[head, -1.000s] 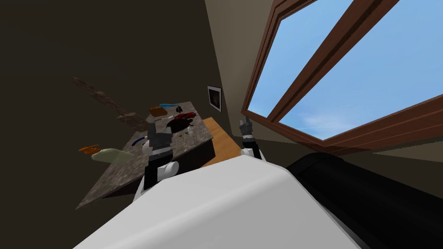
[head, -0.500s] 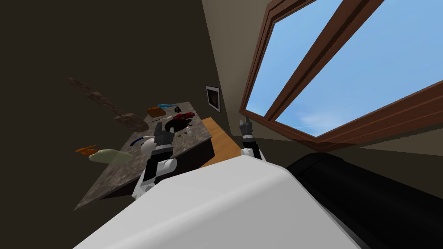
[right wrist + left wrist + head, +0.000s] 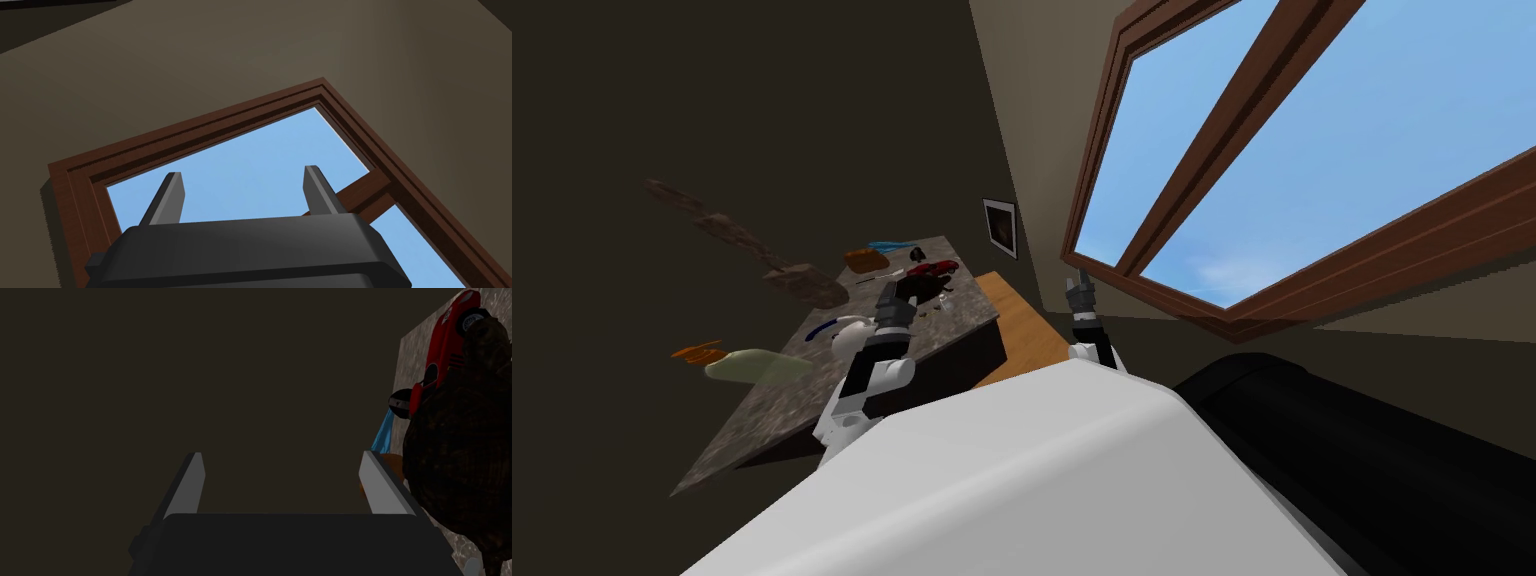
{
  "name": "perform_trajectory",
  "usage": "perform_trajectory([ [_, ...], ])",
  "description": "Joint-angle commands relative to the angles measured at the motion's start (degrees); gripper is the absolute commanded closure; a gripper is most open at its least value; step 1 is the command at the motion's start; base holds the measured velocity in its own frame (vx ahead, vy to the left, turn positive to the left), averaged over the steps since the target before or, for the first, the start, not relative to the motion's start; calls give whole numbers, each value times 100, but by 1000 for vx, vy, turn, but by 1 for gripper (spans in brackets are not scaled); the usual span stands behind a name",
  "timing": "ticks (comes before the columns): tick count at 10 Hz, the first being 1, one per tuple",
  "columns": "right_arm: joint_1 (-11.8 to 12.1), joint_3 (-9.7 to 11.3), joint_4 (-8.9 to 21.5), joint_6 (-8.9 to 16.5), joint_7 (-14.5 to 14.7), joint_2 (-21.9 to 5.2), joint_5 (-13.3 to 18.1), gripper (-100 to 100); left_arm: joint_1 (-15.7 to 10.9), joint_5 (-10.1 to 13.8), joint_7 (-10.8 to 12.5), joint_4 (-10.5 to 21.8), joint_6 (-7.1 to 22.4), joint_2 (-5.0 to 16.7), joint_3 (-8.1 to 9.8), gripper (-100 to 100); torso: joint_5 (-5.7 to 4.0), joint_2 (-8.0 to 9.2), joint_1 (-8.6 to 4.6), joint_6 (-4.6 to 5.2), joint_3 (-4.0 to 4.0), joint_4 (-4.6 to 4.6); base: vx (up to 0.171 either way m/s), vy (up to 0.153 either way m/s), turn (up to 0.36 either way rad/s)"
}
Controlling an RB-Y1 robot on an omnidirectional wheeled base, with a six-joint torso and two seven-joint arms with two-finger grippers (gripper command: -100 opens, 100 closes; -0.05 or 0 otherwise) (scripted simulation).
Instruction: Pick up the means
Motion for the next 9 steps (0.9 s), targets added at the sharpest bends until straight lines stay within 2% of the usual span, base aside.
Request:
perform_trajectory([
  [1, 0, 0, 0, 0, 0, 0, 0, 0, -120, 53, -19, 213, 281, 74, 1, -100, 0, 0, 0, 0, 0, 0, -22, 5, -56],
  [2, 0, 0, 0, 0, 0, 0, 0, 0, -358, 189, -28, 463, 442, 265, 40, -100, 1, -2, 1, -2, -1, -1, -29, 4, -90],
  [3, 0, 0, 0, 0, 0, 0, 0, 0, -358, 189, -28, 518, 610, 265, 40, -100, 0, -1, 1, 0, -1, 0, -26, 5, -52],
  [4, 1, 0, 0, 0, 0, 0, 0, 0, -601, 330, -37, 746, 804, 458, 76, -100, 1, -1, 1, -3, 0, 0, -27, 5, -104],
  [6, 1, 0, 0, 0, 0, 0, 0, 0, -601, 330, -37, 837, 1027, 458, 76, -100, 1, -1, 2, -3, 0, 0, -17, 6, -27],
  [7, 1, 0, 0, 0, 0, 0, 0, 0, -848, 476, -45, 1051, 1276, 652, 110, -100, 1, -4, 0, -4, -2, -1, -17, 5, -95],
  [8, 0, 0, 0, 0, 0, 0, 0, 0, -848, 476, -45, 1169, 1416, 652, 110, -100, 0, -4, 2, -1, -2, -1, -18, 9, -70],
  [9, 1, 0, 0, 0, 0, 0, 0, 0, -1098, 626, -53, 1351, 1620, 848, 140, -100, 2, -4, 2, -3, -3, -2, -21, 10, -130],
])
